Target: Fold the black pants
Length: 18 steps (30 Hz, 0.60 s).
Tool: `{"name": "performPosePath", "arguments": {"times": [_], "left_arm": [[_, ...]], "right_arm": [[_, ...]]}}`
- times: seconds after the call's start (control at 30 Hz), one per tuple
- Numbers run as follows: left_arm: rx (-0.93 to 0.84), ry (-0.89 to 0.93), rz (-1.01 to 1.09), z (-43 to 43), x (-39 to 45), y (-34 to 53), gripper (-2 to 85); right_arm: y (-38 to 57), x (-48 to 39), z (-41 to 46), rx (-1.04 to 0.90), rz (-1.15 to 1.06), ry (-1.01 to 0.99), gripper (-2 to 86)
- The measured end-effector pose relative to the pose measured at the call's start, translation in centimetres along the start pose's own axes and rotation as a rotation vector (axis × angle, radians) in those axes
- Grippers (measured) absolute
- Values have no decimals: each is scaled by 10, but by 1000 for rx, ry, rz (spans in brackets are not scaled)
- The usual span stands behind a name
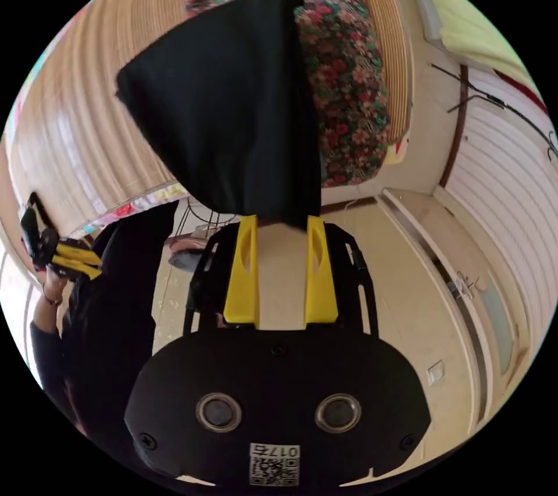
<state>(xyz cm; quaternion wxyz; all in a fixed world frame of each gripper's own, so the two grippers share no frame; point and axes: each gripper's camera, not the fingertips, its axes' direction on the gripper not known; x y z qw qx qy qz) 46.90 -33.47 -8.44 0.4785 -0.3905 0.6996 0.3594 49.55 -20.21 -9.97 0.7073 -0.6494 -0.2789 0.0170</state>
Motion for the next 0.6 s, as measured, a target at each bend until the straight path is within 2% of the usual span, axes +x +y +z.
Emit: {"name": "performPosePath", "arguments": {"times": [0.1, 0.17, 0.27, 0.33, 0.37, 0.43, 0.5, 0.6], "left_arm": [[56, -126, -79, -32, -37, 81, 62], [130, -237, -175, -60, -60, 147, 51], [275, -497, -377, -113, -85, 265, 40], [403, -733, -556, -154, -87, 356, 40], [437, -795, -599, -164, -84, 376, 41], [628, -1025, -780, -199, -61, 455, 54], [795, -1103, -881, -221, -47, 506, 72], [1025, -980, -935, -254, -57, 570, 113]], "right_arm": [[24, -32, 23, 177, 111, -154, 55], [70, -74, 40, 362, 181, -262, 36], [140, -151, 66, 604, 117, -413, 18], [168, -207, 86, 655, 62, -479, 11], [172, -251, 98, 610, -12, -491, 8], [168, -325, 110, 501, -136, -428, 5], [167, -400, 108, 490, -245, -325, 4], [174, -501, 74, 608, -415, -311, 4]]}}
